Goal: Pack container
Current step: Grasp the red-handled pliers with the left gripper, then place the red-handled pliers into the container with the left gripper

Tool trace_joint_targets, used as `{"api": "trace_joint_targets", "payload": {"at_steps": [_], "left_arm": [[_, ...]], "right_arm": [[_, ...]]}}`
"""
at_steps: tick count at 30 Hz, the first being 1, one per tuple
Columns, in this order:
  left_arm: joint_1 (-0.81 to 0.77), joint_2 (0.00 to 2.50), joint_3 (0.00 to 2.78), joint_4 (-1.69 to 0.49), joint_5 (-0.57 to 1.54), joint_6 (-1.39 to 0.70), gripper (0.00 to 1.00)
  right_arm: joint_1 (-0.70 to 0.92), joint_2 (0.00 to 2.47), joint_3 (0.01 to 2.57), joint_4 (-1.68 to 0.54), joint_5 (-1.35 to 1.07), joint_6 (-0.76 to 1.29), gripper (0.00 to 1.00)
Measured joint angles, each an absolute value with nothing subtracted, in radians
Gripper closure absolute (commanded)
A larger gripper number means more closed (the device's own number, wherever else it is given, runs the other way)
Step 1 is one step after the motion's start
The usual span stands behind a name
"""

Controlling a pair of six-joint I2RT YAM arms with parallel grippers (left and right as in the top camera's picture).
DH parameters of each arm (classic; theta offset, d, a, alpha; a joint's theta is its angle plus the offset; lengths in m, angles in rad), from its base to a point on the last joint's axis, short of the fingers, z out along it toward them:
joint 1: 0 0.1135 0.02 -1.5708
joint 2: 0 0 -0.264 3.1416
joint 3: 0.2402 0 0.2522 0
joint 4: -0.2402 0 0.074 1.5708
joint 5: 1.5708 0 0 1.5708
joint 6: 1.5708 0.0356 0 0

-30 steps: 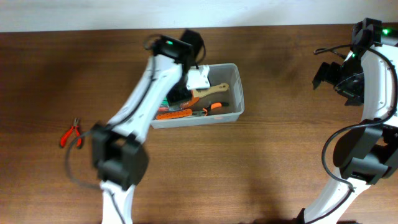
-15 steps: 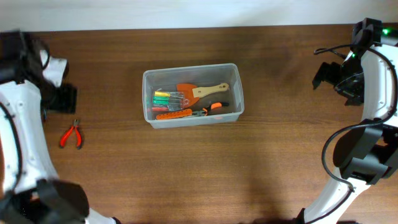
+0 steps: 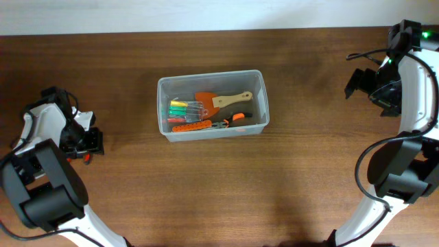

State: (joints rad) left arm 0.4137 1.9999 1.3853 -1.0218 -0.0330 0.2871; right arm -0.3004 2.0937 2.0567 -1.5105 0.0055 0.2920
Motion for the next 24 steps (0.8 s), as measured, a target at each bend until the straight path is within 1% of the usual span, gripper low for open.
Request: {"api": "trace_joint_targets", "payload": {"at_steps": [6,9,11,12,14,15,22,24], "left_arm": [[0.414,2.053,1.385,-0.952,-0.033,0.287,0.44],[0.414,2.053,1.385,-0.938,-0.033,0.286,0.64],[0.414,2.053,1.385,-0.933,-0.032,0.286,0.71],[0.414,2.053,1.385,-0.929,-0.032,0.282,0.76],[0.414,2.053,1.385,-0.925,-0.030,0.282,0.94],[0.414,2.053,1.385,-0.923,-0.030,0.279,0.98],[0.414,2.052,1.386,-0.920,-0.029,0.276,0.98],[0.413,2.053,1.400,-0.980,-0.029,0.276,0.98]], "right_arm": [[-0.300,2.094,2.057,-1.511,0.006,0.292,0.01],[-0.300,2.094,2.057,-1.511,0.006,0.293,0.01],[-0.300,2.094,2.057,-1.511,0.006,0.292,0.01],[-0.300,2.094,2.057,-1.511,0.006,0.292,0.01],[-0.300,2.094,2.057,-1.511,0.006,0.292,0.01],[-0.300,2.094,2.057,-1.511,0.006,0.292,0.01],[-0.300,2.094,2.057,-1.510,0.006,0.292,0.01],[-0.300,2.094,2.057,-1.510,0.006,0.292,0.01]]}}
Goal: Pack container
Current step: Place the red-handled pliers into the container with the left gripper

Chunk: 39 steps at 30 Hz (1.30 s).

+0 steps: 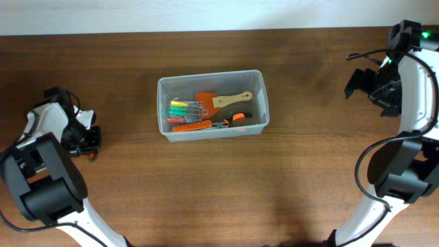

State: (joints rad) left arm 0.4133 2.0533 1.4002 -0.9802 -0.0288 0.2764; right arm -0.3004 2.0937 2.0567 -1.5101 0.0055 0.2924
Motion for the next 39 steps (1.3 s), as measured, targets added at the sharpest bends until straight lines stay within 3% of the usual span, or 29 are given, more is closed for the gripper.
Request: {"api": "trace_joint_targets", "payload": {"at_steps": [5,11,15,21,26,32,33,34,39], "left_arm": [[0.388,2.053,1.617,-1.214,-0.021,0.276,0.98],[0.216,1.992,2.030,-1.409,-0.014,0.326,0.98],[-0.055,1.911,2.155,-1.395,-0.002,0.483,0.98],[-0.416,1.938,2.119,-1.337,0.021,0.761,0.98],[-0.548,2.093,2.072,-1.223,0.019,0.849,0.98],[-0.577,2.273,2.060,-1.167,-0.088,0.874,0.97],[-0.575,2.296,2.059,-1.161,-0.122,0.876,0.82],[-0.573,2.302,2.059,-1.154,-0.138,0.876,0.03],[-0.569,2.304,2.059,-1.146,-0.203,0.871,0.01]], "right_arm": [[-0.300,2.094,2.057,-1.510,0.006,0.292,0.01],[-0.300,2.094,2.057,-1.511,0.006,0.292,0.01],[-0.300,2.094,2.057,-1.511,0.006,0.292,0.01],[-0.300,2.094,2.057,-1.510,0.006,0.292,0.01],[-0.300,2.094,2.057,-1.511,0.005,0.293,0.01],[-0.300,2.094,2.057,-1.525,0.006,0.292,0.01],[-0.300,2.094,2.057,-1.527,0.006,0.292,0.01],[-0.300,2.094,2.057,-1.530,0.006,0.292,0.01],[-0.300,2.094,2.057,-1.530,0.006,0.292,0.01]]}}
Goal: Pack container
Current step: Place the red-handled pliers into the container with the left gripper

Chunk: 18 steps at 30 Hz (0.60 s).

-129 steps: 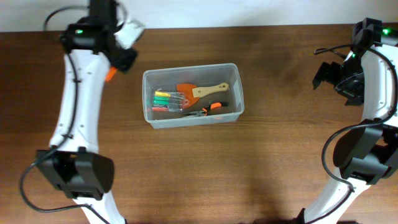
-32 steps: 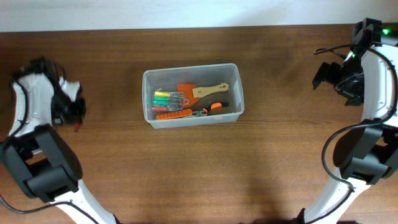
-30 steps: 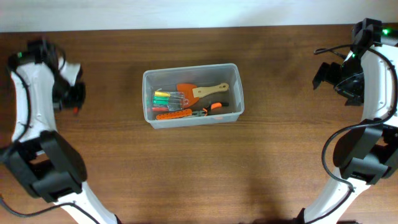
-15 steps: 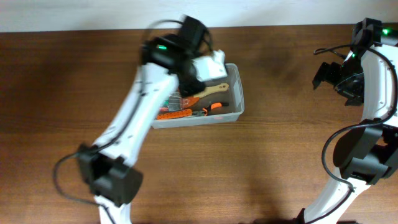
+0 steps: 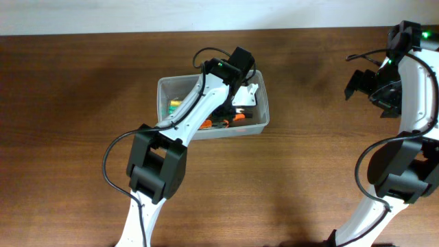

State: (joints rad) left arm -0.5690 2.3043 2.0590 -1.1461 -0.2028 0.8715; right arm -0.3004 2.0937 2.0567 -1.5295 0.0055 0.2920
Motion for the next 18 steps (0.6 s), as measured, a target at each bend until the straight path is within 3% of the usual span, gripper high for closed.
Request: {"api": "trace_joint_targets", "payload": {"at_steps": [6,11,16,18], "left_arm": [[-0.562,2.280,2.101,-1.152,-0.282,0.736,0.01],[-0.529,2.107,2.185,-1.207,-0.382,0.552,0.01],[-0.366,1.829,2.240,-1.346,-0.416,0.319,0.01],[-0.229,1.742,2.243,-1.422,-0.428,0.219,0.01]], "right_arm": [[-0.300,2.094,2.057,-1.529,0.006,0.293,0.01],[-0.299,2.094,2.057,-1.544,-0.010,0.283,0.01],[-0.249,2.045,2.090,-1.531,0.014,0.276,0.01],[-0.186,1.965,2.147,-1.502,0.036,0.251,0.01]]}}
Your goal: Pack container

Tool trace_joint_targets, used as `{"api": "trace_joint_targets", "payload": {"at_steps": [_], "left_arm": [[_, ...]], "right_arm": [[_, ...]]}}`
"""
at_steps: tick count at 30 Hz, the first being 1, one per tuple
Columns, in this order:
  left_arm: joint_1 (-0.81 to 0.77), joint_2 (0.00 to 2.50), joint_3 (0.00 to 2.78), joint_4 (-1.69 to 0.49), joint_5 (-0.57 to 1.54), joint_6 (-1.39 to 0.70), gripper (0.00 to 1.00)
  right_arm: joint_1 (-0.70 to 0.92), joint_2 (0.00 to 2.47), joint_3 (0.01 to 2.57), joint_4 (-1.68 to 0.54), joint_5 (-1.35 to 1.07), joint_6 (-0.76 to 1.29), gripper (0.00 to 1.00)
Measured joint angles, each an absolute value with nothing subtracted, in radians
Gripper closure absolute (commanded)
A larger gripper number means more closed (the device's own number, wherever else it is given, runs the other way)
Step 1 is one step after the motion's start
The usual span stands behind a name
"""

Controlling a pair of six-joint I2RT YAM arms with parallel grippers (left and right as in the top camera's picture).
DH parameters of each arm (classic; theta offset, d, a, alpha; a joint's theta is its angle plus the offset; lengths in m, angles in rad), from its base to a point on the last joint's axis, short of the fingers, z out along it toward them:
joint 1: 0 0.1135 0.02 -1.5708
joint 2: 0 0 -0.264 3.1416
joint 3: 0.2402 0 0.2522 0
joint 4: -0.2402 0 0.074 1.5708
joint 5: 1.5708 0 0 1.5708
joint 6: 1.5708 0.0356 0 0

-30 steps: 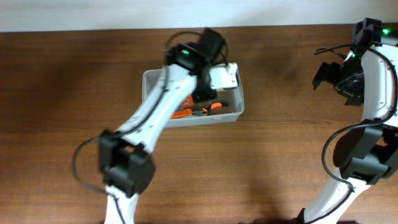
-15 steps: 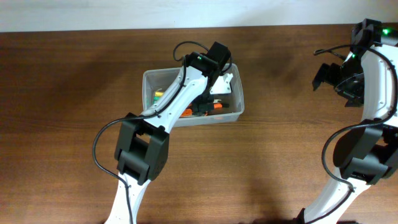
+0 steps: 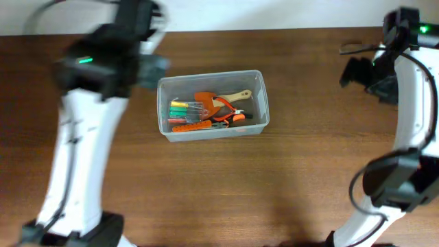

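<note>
The clear plastic container (image 3: 162,103) stands mid-table. Inside lie an orange spatula with a wooden handle (image 3: 230,97), coloured markers (image 3: 180,108), orange-handled pliers (image 3: 232,118) and an orange strip (image 3: 191,126). My left arm (image 3: 96,75) is a blur, raised high over the table's left side. Its dark end (image 3: 149,68) hangs just left of the container, and the fingers cannot be made out. My right gripper (image 3: 351,71) is far off at the back right, seen only as a dark shape.
The brown wooden table (image 3: 219,192) meets a pale wall along the back edge. The right arm's white links (image 3: 411,116) run down the right side, and the left arm's base sits at the bottom left.
My left arm was reaching into the container's right half; now it is out, blurred and raised to the left of the container. The spatula and pliers lie slightly shifted. The right arm sits a little higher.
My left arm first rested folded at the table's far left, twice over. Then it stretched across with its gripper down in the container's right half. Now it is clear of the container. The right arm stayed at the back right throughout.
</note>
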State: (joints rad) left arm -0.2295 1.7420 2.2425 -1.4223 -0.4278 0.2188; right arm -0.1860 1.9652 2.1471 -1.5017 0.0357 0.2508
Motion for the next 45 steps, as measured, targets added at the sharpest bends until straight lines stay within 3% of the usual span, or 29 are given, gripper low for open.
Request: {"api": "trace_joint_targets", "payload": {"at_steps": [6,11,36,41,42,44,45], "left_arm": [[0.089,1.713,2.244,-1.555,-0.322,0.125,0.01],[0.208,1.713,2.244,-1.567,-0.191,0.107,0.01],[0.221,1.713,2.244,-1.552,-0.130,0.107,0.01],[0.221,1.713,2.244,-1.552,-0.127,0.107,0.01],[0.221,1.713,2.244,-1.552,-0.127,0.107,0.01],[0.221,1.713,2.244,-1.552,-0.125,0.107,0.01],[0.221,1.713,2.244,-1.549,-0.123,0.107,0.01]], "right_arm": [[0.110,1.613,2.326,-1.413,0.056,0.113,0.01],[0.239,1.452,2.341,-1.485,0.113,0.075,0.01],[0.261,1.408,2.317,-1.484,0.146,0.066,0.02],[0.165,1.174,2.025,-1.129,0.141,0.066,0.01],[0.128,1.005,1.806,-0.944,0.141,0.066,0.01],[0.106,0.872,1.637,-0.859,0.142,0.066,0.01],[0.086,0.675,1.390,-0.776,0.142,0.067,0.01]]}}
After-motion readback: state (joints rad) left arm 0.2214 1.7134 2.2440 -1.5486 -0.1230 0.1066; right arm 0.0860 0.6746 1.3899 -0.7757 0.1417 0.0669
